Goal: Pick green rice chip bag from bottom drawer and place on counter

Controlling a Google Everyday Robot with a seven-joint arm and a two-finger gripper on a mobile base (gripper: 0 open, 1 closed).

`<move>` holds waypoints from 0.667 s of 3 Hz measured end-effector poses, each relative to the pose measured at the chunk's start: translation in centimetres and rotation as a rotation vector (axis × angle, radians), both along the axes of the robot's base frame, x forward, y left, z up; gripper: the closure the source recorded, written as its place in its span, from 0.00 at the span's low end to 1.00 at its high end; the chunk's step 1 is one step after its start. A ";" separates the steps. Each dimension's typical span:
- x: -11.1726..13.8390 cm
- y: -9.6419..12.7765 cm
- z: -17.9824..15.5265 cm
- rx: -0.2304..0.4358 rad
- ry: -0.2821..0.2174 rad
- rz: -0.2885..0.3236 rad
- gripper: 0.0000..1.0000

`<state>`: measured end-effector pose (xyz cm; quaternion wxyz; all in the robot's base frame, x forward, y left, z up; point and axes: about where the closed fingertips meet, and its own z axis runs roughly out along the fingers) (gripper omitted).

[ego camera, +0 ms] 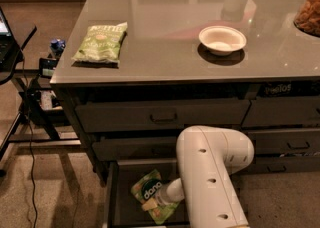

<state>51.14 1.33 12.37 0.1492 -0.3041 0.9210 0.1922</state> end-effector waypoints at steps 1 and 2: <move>0.0 0.0 0.0 0.000 0.000 0.000 0.41; 0.0 0.0 0.0 0.000 0.000 0.000 0.64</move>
Offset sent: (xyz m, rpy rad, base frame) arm 0.0000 0.0000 0.0000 0.0000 0.0000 0.0000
